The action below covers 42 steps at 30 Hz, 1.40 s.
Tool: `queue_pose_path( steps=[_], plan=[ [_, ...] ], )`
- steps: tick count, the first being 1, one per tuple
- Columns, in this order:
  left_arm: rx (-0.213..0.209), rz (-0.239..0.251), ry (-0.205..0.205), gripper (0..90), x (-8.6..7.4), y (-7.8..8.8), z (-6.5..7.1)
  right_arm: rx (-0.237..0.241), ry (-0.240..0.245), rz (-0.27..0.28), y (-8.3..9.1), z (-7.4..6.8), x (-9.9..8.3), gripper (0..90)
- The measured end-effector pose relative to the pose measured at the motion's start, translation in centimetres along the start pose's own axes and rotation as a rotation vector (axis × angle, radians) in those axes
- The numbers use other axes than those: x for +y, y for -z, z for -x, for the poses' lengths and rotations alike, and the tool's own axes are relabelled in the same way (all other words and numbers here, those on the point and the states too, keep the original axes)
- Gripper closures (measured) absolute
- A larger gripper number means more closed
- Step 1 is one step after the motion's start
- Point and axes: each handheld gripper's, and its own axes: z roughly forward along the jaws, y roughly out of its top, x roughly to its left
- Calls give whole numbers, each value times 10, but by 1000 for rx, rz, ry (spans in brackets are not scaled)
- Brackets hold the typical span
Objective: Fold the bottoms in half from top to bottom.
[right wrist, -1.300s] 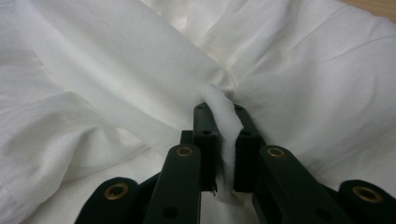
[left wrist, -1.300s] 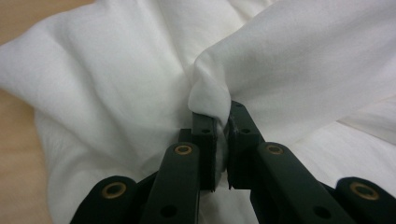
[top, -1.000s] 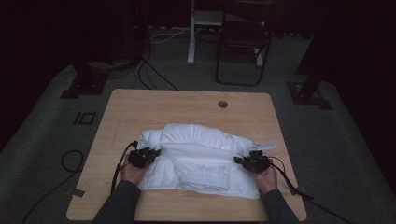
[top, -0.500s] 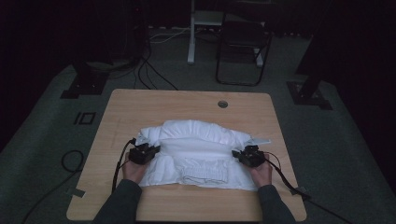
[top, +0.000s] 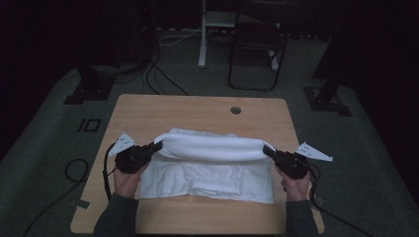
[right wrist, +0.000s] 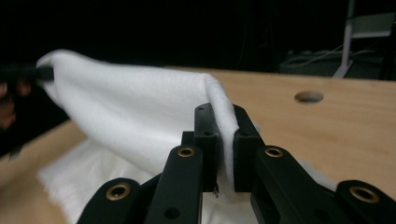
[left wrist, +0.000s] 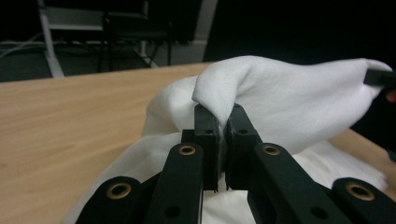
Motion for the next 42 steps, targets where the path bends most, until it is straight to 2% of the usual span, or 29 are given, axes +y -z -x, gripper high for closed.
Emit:
queue_pose_path(
  steps=[3, 4, 5, 6, 7, 8, 9, 10, 12, 13, 15, 18, 19, 20, 21, 24, 27, 30, 32, 36, 39, 42],
  plan=[
    [-19, -78, 2, 854, -17, 5, 1, 14, 45, -82, 8, -9, -11, 836],
    [-48, -114, 5, 824, -24, 6, 0, 25, 54, -114, 10, -11, -17, 818],
    [-69, -154, 5, 746, -30, 6, -1, 43, 62, -151, 11, -13, -23, 766],
    [-49, -168, -8, 650, -35, 8, 0, 60, 67, -180, 13, -13, -29, 684],
    [-38, -159, -6, 576, -36, 10, 0, 85, 62, -190, 15, -13, -34, 585],
    [-41, -150, 3, 530, -35, 13, 0, 102, 51, -177, 18, -13, -37, 505],
    [-40, -128, 5, 525, -32, 14, 0, 91, 39, -153, 20, -13, -37, 456],
    [-32, -125, -4, 526, -28, 14, 1, 61, 38, -125, 22, -14, -34, 429],
    [2, -128, -24, 528, -20, 7, 6, 21, 42, -98, 19, -18, -27, 436],
    [-7, -129, -27, 530, -16, 1, 9, 10, 51, -104, 14, -22, -23, 440],
    [-10, -144, -48, 545, -10, -16, 15, -14, 89, -142, -2, -31, -18, 477],
    [-4, -202, -62, 575, -9, -48, 24, -50, 142, -201, -33, -47, -15, 544],
    [-4, -202, -62, 586, -9, -48, 24, -50, 142, -201, -33, -47, -15, 544],
    [-5, -256, -77, 586, -16, -71, 31, -54, 160, -223, -44, -51, -16, 560],
    [-7, -280, -79, 607, -21, -80, 34, -63, 200, -279, -67, -59, -22, 585],
    [-7, -354, -86, 618, -41, -95, 41, -53, 216, -357, -86, -64, -39, 586],
    [-21, -374, -76, 623, -60, -93, 43, -47, 225, -397, -86, -66, -57, 578],
    [-26, -350, -56, 623, -72, -83, 42, -32, 188, -408, -78, -63, -68, 562],
    [-26, -347, -70, 622, -78, -78, 43, -31, 174, -408, -73, -61, -73, 561],
    [-4, -332, -67, 622, -90, -67, 39, -54, 193, -414, -70, -64, -79, 564],
    [38, -337, -74, 625, -96, -66, 37, -59, 196, -419, -75, -65, -84, 565],
    [77, -350, -115, 639, -99, -72, 41, -47, 172, -418, -79, -61, -85, 565]
  ],
)
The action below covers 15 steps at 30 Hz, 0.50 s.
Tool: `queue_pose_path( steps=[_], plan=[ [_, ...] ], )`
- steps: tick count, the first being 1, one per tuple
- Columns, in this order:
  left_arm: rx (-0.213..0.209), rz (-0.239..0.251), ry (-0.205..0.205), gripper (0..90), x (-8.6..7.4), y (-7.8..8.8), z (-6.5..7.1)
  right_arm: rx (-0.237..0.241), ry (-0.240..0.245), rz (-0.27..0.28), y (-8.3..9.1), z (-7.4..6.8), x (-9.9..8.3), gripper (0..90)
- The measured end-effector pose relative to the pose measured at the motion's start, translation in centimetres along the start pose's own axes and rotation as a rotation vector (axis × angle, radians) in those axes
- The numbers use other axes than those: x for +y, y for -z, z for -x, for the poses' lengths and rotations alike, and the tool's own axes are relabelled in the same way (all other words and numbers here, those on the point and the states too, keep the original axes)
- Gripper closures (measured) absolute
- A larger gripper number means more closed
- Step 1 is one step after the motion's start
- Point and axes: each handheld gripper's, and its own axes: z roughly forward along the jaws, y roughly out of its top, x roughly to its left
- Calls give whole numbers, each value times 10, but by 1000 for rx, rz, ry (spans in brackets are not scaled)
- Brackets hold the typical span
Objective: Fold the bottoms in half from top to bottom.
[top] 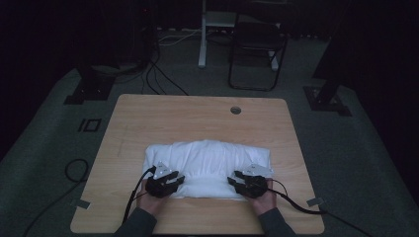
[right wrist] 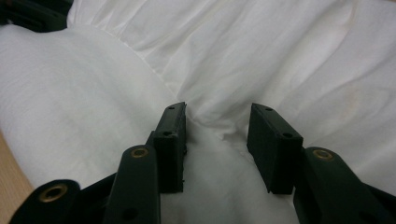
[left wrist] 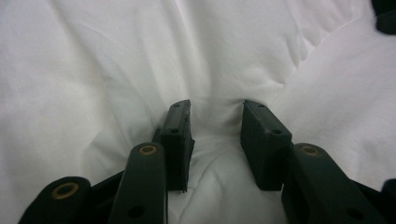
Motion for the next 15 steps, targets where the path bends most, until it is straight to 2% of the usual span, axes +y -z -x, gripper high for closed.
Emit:
queue_pose_path(
  steps=[2, 4, 6, 7, 9, 10, 11, 13, 15],
  plan=[
    [8, 0, -2, 639, 1, -1, 1, 15, -15, 1, -1, 3, 0, 564],
    [-21, 6, 36, 632, 2, 1, -4, 24, -22, 3, -1, 4, -1, 564],
    [-39, 36, 78, 571, 7, 9, -10, 29, -25, 2, -2, 5, -1, 565],
    [-19, 52, 84, 520, 10, 14, -11, 30, -28, 1, -2, 5, -1, 564],
    [73, 78, 54, 439, 14, 24, -15, 37, -33, 2, -2, 6, -1, 564],
    [116, 84, 53, 397, 14, 28, -18, 42, -37, 3, -2, 7, -1, 564],
    [150, 83, 62, 359, 14, 30, -22, 46, -41, 3, -2, 8, -1, 564],
    [189, 73, 107, 294, 10, 30, -33, 54, -47, 5, -3, 9, -2, 564],
    [230, 42, 142, 248, 5, 26, -40, 55, -49, 6, -3, 9, -2, 564]
  ],
)
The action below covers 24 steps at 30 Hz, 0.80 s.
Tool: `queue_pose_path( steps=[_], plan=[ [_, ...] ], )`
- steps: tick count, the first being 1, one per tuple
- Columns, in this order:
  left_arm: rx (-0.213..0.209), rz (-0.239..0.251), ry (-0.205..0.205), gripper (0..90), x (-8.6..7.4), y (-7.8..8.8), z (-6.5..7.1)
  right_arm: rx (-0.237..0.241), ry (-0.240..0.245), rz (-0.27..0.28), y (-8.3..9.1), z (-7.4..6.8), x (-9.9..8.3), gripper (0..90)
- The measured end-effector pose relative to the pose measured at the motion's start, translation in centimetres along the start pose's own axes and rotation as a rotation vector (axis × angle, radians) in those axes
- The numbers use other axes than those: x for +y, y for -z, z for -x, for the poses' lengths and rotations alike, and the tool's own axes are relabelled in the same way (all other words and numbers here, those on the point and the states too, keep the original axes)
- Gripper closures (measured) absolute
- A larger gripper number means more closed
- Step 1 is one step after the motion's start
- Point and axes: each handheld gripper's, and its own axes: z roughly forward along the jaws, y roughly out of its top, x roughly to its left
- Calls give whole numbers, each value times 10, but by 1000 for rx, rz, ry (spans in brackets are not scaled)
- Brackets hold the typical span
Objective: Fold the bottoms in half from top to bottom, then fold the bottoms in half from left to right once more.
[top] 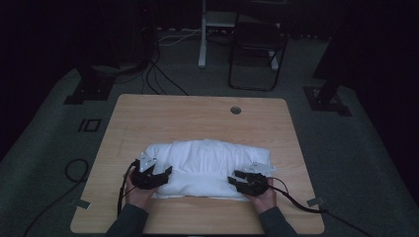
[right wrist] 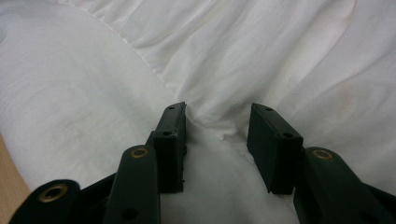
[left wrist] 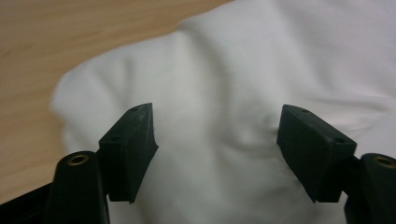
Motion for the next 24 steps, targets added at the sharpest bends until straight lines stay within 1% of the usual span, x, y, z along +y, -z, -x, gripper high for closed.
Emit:
queue_pose_path(
  steps=[1, 2, 3, 5, 6, 7, 9, 10, 11, 12, 13, 14, 16, 17, 21, 22, 24],
  plan=[
    [20, -34, 6, 182, -1, -4, -2, 0, 0, 0, 0, 0, 0, 564],
    [42, -53, 18, 139, -2, -7, -3, 1, 0, 0, 0, 0, 0, 564],
    [59, -57, 26, 108, -3, -9, -3, 3, 1, 0, 0, 0, 0, 564],
    [107, -66, 19, 64, -4, -11, -3, 7, 2, -1, 0, 1, 0, 564],
    [123, -78, 23, 24, -4, -11, -4, 8, 2, -1, 0, 1, 0, 564],
    [127, -88, 30, 21, -5, -12, -5, 8, 4, -1, 0, 1, 0, 563],
    [148, -108, 48, 9, -5, -15, -8, 6, 11, 2, 0, 0, 0, 564],
    [166, -126, 49, 9, -6, -17, -9, 5, 14, 2, 0, 0, 0, 563],
    [165, -141, 61, 9, -7, -19, -11, 6, 17, 3, 0, 0, 0, 563],
    [148, -153, 85, 9, -8, -20, -13, 6, 20, 3, 0, 0, 0, 563],
    [140, -164, 97, 9, -8, -21, -14, 7, 20, 3, 0, 0, 0, 564],
    [145, -170, 109, 7, -8, -22, -15, 7, 22, 4, 0, 0, 0, 563],
    [147, -163, 127, 0, -10, -21, -16, 8, 22, 4, 0, 0, 0, 563],
    [148, -165, 146, 0, -12, -21, -17, 8, 22, 4, 0, 1, 0, 563],
    [171, -156, 155, 0, -14, -20, -18, 10, 23, 4, 0, 1, 0, 563],
    [171, -156, 155, 0, -14, -20, -18, 10, 23, 4, 0, 1, 0, 563],
    [164, -153, 142, 0, -15, -20, -17, 9, 24, 5, 0, 0, 0, 563]
  ],
)
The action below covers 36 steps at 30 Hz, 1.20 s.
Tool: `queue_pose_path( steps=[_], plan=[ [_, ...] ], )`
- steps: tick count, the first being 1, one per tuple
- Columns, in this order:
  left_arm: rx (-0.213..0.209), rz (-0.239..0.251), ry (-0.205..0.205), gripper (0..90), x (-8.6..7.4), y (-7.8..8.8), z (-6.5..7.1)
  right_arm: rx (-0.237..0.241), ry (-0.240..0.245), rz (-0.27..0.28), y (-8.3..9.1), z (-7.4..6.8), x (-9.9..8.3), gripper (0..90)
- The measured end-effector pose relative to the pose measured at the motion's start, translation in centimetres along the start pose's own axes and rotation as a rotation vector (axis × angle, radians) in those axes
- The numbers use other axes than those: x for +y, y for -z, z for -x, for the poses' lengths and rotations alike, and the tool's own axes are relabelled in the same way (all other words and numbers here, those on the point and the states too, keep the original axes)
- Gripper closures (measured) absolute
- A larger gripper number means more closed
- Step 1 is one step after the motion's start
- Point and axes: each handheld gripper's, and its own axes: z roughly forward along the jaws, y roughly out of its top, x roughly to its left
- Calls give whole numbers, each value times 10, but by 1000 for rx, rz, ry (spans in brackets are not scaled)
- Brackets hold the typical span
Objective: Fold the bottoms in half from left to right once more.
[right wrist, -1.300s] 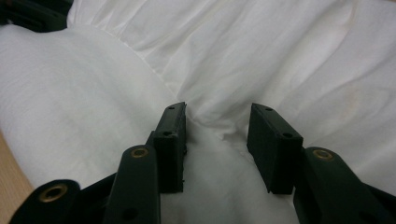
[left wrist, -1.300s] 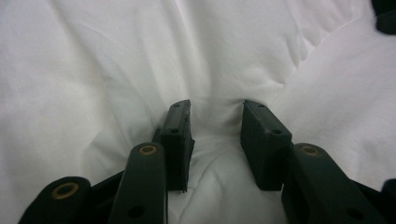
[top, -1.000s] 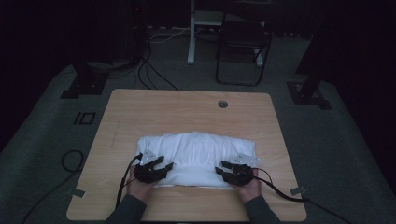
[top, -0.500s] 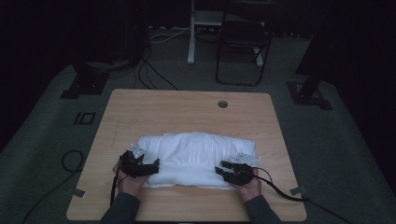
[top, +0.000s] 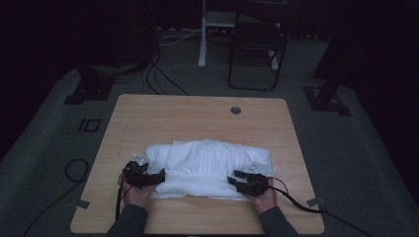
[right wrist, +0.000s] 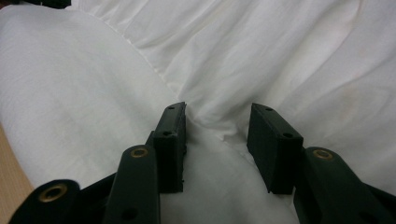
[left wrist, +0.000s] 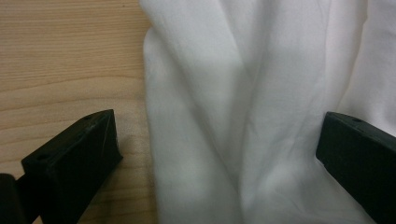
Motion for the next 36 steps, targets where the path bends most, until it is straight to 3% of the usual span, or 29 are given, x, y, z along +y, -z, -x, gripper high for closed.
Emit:
queue_pose_path(
  steps=[3, 8, 11, 13, 15, 19, 23, 26, 28, 30, 32, 34, 36],
  plan=[
    [-16, 2, -10, 25, 0, 2, 1, 1, 1, 0, 0, 0, 0, 563],
    [-62, 14, -33, 268, 0, 8, 8, 2, 1, 1, 0, 0, 0, 562],
    [-105, 23, -38, 446, 0, 10, 11, 3, -1, 1, 0, 0, 0, 562],
    [-115, 23, -49, 631, -1, 11, 13, 2, -3, 1, 0, 0, 0, 562],
    [-164, 23, -28, 785, 0, 10, 12, 2, -6, 0, 0, 0, 0, 561],
    [-229, 29, 2, 829, 2, 11, 4, -1, -25, -1, 2, 0, 2, 545],
    [-309, 146, 17, 836, 15, 35, -8, -47, 0, 40, 14, -9, 15, 518],
    [-341, 204, -1, 838, 27, 52, -7, -30, 37, 109, 22, -25, 31, 514],
    [-379, 239, 2, 839, 34, 63, -5, -5, 73, 112, 18, -38, 40, 516],
    [-402, 257, 9, 842, 39, 68, -4, 21, 88, 69, 6, -46, 45, 527],
    [-423, 276, 8, 843, 45, 73, -2, 7, 122, 3, -12, -50, 46, 569],
    [-443, 291, 0, 843, 50, 78, 3, -17, 178, -173, -43, -55, 42, 598],
    [-424, 303, -27, 843, 55, 82, 7, -8, 184, -161, -53, -57, 43, 611]
  ],
)
